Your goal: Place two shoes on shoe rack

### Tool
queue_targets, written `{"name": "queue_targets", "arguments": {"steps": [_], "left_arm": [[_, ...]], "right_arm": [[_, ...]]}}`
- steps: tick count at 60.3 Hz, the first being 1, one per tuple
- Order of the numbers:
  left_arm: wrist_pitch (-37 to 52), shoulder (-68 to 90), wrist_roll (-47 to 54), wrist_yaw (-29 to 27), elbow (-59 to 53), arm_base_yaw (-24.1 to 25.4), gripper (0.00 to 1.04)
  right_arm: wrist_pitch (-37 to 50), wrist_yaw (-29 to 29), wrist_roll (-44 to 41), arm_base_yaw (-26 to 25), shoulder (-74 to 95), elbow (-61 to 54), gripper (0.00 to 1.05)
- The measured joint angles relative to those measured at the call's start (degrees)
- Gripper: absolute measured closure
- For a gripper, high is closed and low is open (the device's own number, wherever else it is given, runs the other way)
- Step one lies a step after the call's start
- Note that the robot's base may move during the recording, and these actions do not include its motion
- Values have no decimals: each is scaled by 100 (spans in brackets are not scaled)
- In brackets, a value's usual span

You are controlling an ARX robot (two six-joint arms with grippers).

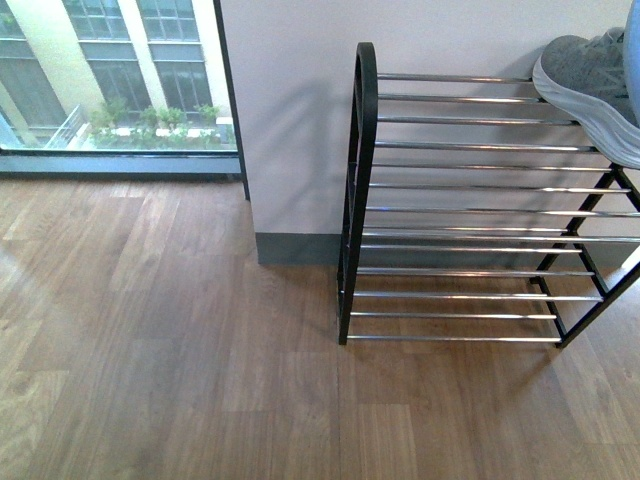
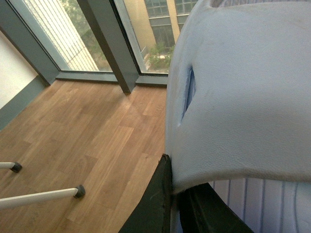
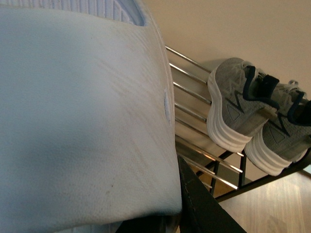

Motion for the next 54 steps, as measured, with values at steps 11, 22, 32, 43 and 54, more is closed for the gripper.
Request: {"name": "queue_targets", "arguments": {"steps": [11, 22, 32, 43, 54], "left_arm": [[0, 0, 2, 2, 0, 0, 103], [0, 13, 2, 4, 0, 0, 103], [0, 2, 2, 2, 0, 4, 103], [0, 2, 2, -2, 0, 7, 103], [0, 2, 2, 0, 0, 4, 103]], "right_arm": [[0, 4, 0, 0, 0, 0, 103], [0, -2, 7, 0, 11, 0, 103], [1534, -957, 1696, -83, 334, -245, 103], [1515, -527, 2638, 345, 859, -42, 103], [1996, 131, 2640, 931, 2527, 968, 103]]}}
